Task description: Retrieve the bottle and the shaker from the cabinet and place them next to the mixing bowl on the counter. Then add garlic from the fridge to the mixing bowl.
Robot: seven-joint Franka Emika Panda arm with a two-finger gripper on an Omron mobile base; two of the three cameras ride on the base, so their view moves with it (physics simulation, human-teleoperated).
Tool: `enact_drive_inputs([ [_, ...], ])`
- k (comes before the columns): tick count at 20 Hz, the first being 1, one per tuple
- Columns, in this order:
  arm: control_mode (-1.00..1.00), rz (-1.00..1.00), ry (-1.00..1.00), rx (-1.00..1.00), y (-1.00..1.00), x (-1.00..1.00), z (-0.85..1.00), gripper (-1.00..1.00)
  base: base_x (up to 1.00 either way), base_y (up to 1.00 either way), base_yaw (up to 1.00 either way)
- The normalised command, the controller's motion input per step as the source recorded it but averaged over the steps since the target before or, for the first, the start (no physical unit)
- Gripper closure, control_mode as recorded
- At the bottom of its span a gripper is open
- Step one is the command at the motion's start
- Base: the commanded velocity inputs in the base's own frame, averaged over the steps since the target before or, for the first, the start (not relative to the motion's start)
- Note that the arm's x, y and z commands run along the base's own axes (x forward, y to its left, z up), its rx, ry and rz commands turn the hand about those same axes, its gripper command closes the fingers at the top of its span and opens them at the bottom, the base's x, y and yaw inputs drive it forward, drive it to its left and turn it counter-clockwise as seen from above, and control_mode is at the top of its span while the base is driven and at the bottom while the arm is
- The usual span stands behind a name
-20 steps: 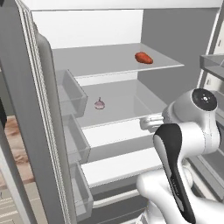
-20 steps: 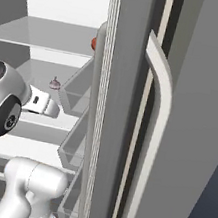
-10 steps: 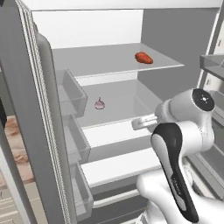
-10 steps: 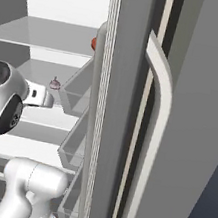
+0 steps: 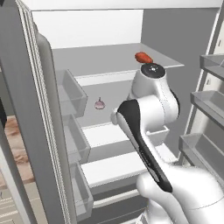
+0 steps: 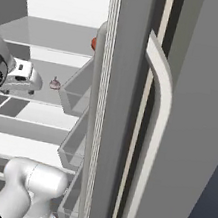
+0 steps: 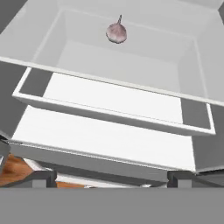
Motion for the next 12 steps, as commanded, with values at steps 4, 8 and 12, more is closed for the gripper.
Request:
enact_drive_inputs([
  [4,-1.0,0.0,0.23,0.0,0.0,0.66,-0.12,-1.0,0.0,0.0,0.0],
  [8,-1.0,0.0,-0.02,0.09,0.01,0.78,-0.28,-1.0,0.0,0.0,0.0],
  [12,-1.0,-0.07,-0.18,0.08,0.11,0.36,-0.33,-1.0,0.0,0.0,0.0],
])
